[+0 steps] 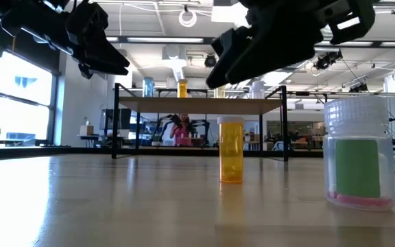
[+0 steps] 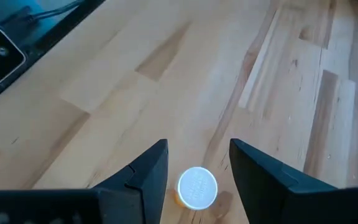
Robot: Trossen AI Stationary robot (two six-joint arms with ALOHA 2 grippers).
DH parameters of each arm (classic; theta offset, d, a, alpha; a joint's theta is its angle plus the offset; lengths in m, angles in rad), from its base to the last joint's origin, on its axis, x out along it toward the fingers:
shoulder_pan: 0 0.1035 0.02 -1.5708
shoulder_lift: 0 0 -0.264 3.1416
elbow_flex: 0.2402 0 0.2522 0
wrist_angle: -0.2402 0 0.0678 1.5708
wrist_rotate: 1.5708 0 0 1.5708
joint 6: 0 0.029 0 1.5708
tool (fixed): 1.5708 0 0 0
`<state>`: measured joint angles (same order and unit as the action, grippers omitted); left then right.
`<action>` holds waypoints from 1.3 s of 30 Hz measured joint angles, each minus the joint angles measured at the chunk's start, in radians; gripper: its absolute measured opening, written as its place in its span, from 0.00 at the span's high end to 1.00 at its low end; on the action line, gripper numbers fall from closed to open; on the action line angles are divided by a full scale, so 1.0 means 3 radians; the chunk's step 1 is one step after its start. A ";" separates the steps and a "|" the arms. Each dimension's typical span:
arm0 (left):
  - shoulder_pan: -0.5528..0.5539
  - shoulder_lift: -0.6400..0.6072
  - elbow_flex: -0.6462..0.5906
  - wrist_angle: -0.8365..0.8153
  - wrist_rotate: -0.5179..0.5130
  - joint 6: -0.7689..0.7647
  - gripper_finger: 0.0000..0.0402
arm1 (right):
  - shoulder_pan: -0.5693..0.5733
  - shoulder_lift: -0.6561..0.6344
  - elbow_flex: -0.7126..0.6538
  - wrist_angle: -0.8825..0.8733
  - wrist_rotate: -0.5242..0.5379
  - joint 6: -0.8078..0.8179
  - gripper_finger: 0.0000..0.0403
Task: Pick and place medicine bottles onto shelf by color
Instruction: Put the orange pill bottle on the shelf aligned with the other orange pill bottle
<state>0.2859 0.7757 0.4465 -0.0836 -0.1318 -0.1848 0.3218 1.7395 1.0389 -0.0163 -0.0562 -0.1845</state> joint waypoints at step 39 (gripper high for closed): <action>0.0001 0.0000 0.0000 -0.0004 -0.0020 0.0008 0.57 | -0.0137 0.0195 -0.0027 -0.0125 -0.0088 0.0176 0.60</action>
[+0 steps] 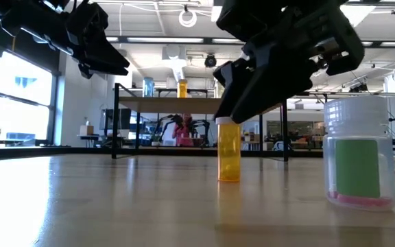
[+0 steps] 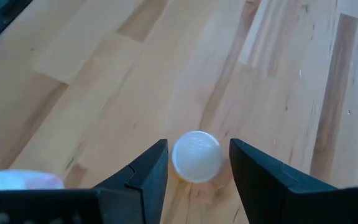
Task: Pick and place medicine bottles onto shelf by color
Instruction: Put the orange pill bottle on the shelf aligned with the other orange pill bottle
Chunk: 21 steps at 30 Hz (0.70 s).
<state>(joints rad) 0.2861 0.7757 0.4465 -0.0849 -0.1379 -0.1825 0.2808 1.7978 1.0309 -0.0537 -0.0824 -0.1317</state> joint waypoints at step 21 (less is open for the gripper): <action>0.0000 0.0000 0.0000 -0.0004 -0.0004 0.0006 0.57 | 0.0003 0.0162 0.0000 0.0117 0.0001 0.0000 0.62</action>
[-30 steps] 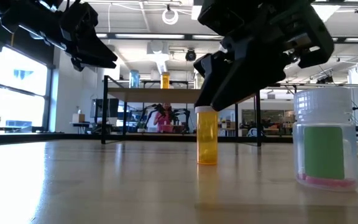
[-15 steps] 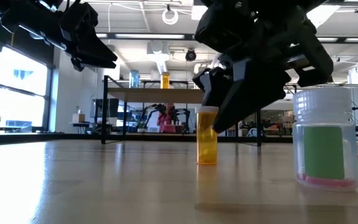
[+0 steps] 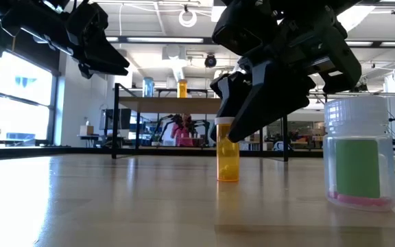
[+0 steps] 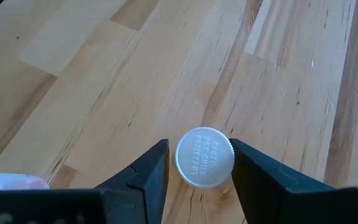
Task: Pick and place medicine bottles onto shelf by color
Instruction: Put the orange pill bottle on the shelf aligned with the other orange pill bottle
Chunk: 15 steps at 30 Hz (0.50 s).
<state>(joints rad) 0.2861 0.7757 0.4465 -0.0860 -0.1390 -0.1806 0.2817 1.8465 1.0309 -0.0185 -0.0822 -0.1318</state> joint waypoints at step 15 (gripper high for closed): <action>0.0001 0.0000 0.0000 0.0000 -0.0010 0.0000 0.57 | -0.0013 -0.0001 0.0083 0.0001 0.0016 0.0001 0.76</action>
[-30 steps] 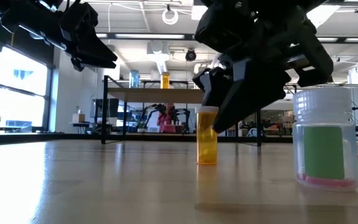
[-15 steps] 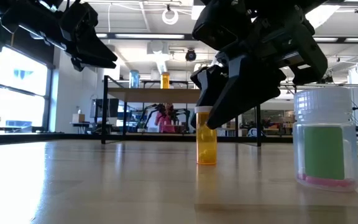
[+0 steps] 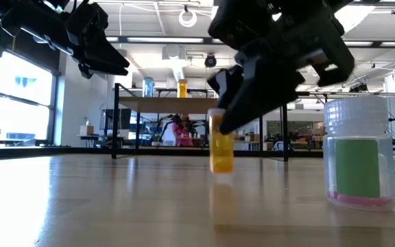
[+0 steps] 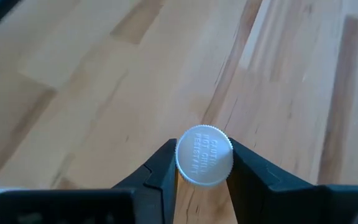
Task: Pick and place medicine bottles onto shelf by color
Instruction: Put the orange pill bottle on the shelf aligned with the other orange pill bottle
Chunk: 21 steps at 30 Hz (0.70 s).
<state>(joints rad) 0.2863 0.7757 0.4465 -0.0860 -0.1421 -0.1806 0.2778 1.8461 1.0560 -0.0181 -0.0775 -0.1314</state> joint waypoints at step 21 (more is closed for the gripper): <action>-0.0001 0.0000 0.0000 -0.0107 0.0001 0.0001 0.57 | -0.0943 -0.0004 0.1247 -0.0786 0.0322 -0.0082 0.76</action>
<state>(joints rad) 0.2859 0.7757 0.4465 -0.1182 -0.1417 -0.1802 -0.0050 1.8450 1.4301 -0.2540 0.0190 -0.1560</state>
